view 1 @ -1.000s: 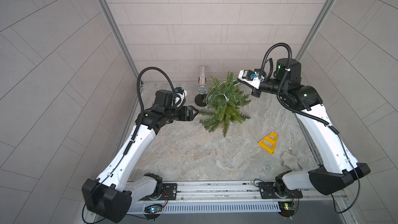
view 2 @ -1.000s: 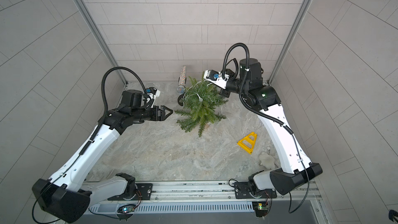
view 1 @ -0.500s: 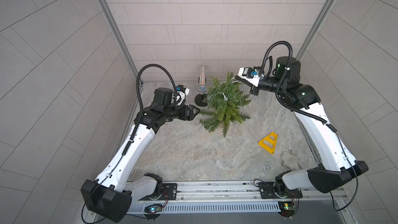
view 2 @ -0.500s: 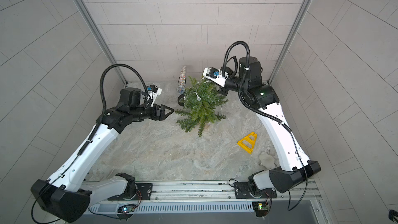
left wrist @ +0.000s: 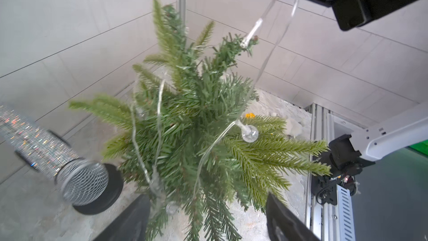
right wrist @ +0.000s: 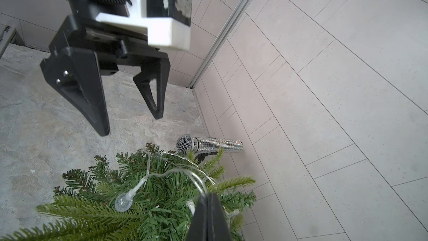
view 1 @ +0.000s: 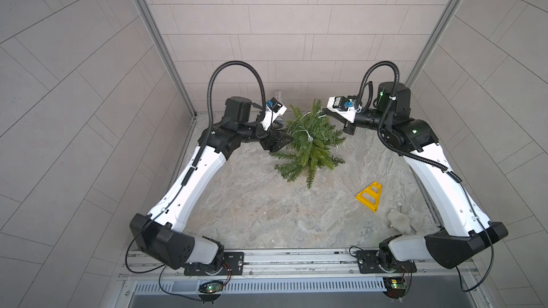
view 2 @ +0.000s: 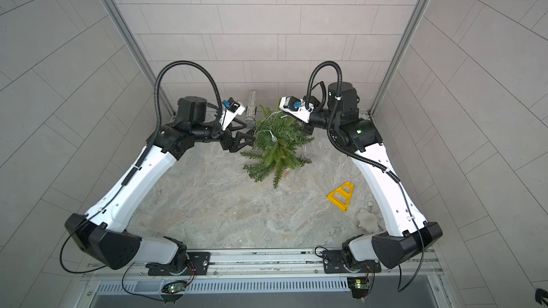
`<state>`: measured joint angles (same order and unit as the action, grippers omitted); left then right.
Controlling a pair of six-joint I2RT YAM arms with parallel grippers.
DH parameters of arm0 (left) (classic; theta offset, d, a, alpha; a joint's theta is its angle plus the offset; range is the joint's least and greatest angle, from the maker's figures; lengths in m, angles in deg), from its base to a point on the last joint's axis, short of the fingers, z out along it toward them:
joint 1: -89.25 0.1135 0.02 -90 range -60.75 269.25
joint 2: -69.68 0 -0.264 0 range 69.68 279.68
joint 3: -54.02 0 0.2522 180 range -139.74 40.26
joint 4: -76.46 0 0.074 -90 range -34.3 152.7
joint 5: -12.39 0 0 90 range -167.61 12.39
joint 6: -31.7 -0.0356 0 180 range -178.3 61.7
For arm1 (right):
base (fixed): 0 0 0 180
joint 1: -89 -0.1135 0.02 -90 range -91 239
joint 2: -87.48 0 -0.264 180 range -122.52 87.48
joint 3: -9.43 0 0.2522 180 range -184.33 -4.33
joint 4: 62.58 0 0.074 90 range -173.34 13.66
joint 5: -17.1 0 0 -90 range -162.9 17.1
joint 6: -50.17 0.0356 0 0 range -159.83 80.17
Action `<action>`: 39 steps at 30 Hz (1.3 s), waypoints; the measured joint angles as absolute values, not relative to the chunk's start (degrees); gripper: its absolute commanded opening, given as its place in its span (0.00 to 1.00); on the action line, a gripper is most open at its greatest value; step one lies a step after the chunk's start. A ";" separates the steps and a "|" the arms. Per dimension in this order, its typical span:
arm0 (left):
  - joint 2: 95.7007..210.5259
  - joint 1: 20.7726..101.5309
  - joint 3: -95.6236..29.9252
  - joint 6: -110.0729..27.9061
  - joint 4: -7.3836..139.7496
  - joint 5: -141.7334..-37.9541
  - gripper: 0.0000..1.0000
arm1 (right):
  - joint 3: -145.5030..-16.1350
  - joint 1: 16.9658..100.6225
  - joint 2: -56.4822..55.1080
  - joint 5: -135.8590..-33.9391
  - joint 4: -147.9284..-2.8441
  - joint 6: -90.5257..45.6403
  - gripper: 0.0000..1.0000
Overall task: Remove string lights from the small christmas tree
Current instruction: Remove the light string from the Christmas tree.
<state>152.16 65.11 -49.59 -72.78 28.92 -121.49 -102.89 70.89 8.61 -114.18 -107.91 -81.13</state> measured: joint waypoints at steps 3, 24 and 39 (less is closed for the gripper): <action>154.94 63.08 -52.30 -75.91 28.00 -121.43 0.83 | -102.76 70.89 8.85 -114.20 -107.78 -81.13 0.00; 162.57 58.77 -59.62 -80.85 25.71 -115.50 0.41 | -102.87 70.89 9.39 -114.18 -106.40 -79.92 0.00; 160.47 58.57 -60.32 -82.27 25.31 -110.45 0.00 | -102.87 70.89 9.39 -113.08 -105.88 -79.84 0.00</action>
